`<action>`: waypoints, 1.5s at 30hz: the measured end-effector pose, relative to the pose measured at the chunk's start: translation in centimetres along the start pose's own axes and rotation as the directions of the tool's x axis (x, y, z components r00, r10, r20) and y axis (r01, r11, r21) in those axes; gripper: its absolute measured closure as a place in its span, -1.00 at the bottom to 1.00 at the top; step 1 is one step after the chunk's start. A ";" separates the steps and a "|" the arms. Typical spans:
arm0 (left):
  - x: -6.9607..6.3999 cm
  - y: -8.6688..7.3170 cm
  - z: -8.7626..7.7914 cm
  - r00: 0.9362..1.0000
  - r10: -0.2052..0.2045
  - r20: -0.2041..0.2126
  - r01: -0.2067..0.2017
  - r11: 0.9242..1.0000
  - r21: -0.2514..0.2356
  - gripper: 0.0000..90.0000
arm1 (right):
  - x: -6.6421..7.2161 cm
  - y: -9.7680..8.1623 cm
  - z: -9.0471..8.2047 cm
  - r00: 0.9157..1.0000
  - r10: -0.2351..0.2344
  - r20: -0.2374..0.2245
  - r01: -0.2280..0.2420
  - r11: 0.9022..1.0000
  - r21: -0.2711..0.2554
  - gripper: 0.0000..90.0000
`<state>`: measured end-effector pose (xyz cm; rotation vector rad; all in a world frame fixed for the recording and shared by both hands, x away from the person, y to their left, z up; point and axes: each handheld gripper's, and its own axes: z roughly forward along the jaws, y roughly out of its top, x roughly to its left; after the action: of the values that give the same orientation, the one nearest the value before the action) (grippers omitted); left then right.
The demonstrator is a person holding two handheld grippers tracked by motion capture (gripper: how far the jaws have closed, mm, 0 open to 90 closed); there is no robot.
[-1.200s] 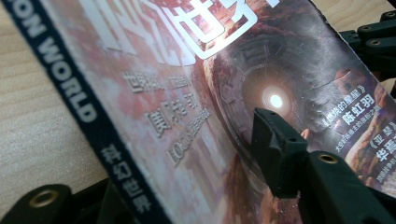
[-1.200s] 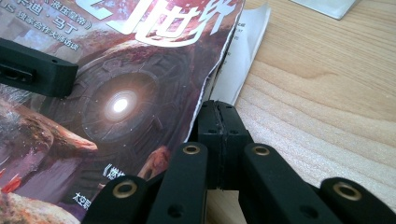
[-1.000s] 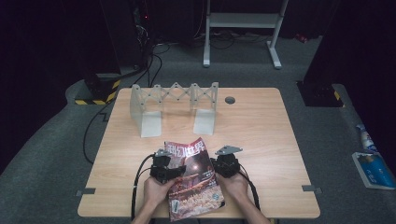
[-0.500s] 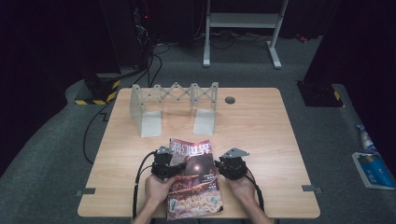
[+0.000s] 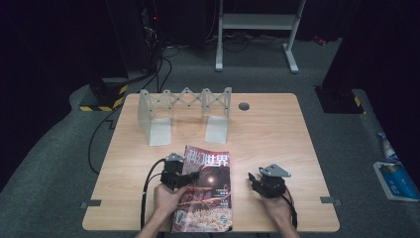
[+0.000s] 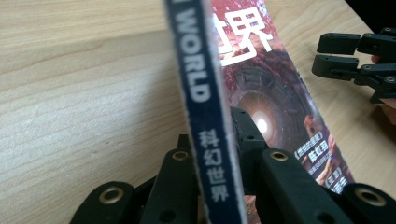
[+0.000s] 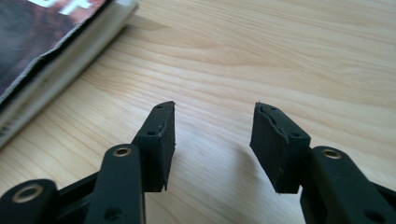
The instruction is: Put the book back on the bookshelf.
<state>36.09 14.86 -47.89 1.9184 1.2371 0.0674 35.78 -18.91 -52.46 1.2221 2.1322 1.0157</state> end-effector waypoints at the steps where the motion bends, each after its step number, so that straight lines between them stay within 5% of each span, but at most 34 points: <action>1: -0.1 0.1 -0.1 1.000 -0.002 0.009 0.002 1.000 -0.006 0.83 | -0.3 -0.3 -0.2 1.000 0.013 0.006 -0.013 1.000 0.005 0.08; 10: -1.2 0.8 -1.0 0.999 0.030 0.045 -0.029 0.999 -0.040 0.86 | -1.3 -1.3 -0.3 0.997 0.056 0.045 -0.056 0.998 0.000 -0.14; 20: -2.2 2.0 -2.5 0.995 0.069 0.071 -0.065 0.997 -0.048 0.86 | -1.2 -1.6 -0.3 0.997 0.063 0.053 -0.062 0.998 -0.021 -0.15; 28: -3.5 3.3 -3.8 0.990 0.128 0.065 -0.125 0.991 -0.054 0.87 | -1.2 -1.6 -0.3 0.997 0.059 0.054 -0.058 0.998 -0.023 -0.15; 45: -3.6 5.8 -7.4 0.989 0.144 0.042 -0.141 0.987 -0.081 0.87 | -1.2 -1.6 -0.3 0.997 0.061 0.053 -0.060 0.998 -0.024 -0.15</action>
<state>35.14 15.56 -37.94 1.9268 1.0492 0.1415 35.31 -20.56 -53.55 1.2966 2.0489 1.0174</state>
